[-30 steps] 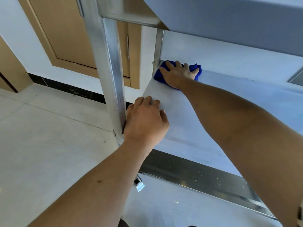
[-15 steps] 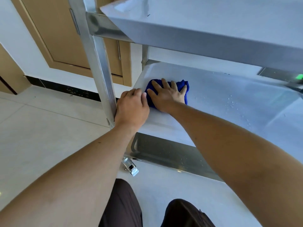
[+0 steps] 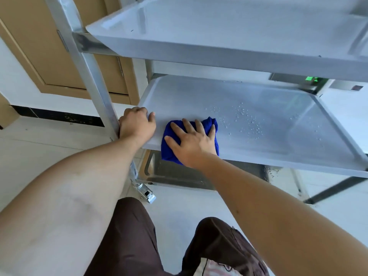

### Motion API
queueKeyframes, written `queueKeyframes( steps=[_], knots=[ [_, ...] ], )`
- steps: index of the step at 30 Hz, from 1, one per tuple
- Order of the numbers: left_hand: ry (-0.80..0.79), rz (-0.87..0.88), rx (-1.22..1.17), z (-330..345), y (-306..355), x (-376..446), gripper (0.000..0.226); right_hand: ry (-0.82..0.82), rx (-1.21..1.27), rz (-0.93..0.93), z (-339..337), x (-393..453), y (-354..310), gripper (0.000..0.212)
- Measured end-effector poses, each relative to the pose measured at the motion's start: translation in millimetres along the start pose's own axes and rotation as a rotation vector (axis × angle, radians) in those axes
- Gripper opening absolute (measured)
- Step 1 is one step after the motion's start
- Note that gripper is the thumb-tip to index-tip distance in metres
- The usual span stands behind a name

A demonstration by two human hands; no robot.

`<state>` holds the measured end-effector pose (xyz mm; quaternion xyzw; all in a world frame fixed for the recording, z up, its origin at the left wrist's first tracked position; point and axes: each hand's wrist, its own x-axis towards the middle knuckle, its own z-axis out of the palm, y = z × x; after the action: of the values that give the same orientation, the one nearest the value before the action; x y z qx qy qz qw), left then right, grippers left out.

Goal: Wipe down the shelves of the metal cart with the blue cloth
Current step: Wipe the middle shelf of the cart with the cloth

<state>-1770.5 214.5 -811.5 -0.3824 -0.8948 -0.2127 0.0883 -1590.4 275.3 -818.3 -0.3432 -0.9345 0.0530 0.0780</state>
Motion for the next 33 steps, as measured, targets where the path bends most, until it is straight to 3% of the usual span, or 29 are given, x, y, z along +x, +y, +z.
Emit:
queueKeyframes(
  steps=[6,11,15,21,33],
  knots=[
    [0.02,0.049,0.098,-0.9,11.0,-0.3,0.039,0.033,-0.021,0.132,-3.3,-20.0,28.0,0.069],
    [-0.052,0.231,-0.058,10.5,67.9,-4.5,0.033,-0.013,-0.034,0.239,-6.3,2.3,42.8,0.069],
    [-0.109,0.256,-0.207,24.9,99.2,-8.2,0.03,-0.027,-0.029,0.235,-4.5,23.7,59.4,0.065],
    [-0.015,0.249,-0.245,34.5,93.0,-11.9,0.028,-0.027,-0.089,0.264,0.5,74.5,80.4,0.07],
    [0.0,0.312,-0.125,44.5,91.5,-13.1,0.026,0.016,-0.094,0.282,7.1,204.7,117.5,0.07]
  ],
)
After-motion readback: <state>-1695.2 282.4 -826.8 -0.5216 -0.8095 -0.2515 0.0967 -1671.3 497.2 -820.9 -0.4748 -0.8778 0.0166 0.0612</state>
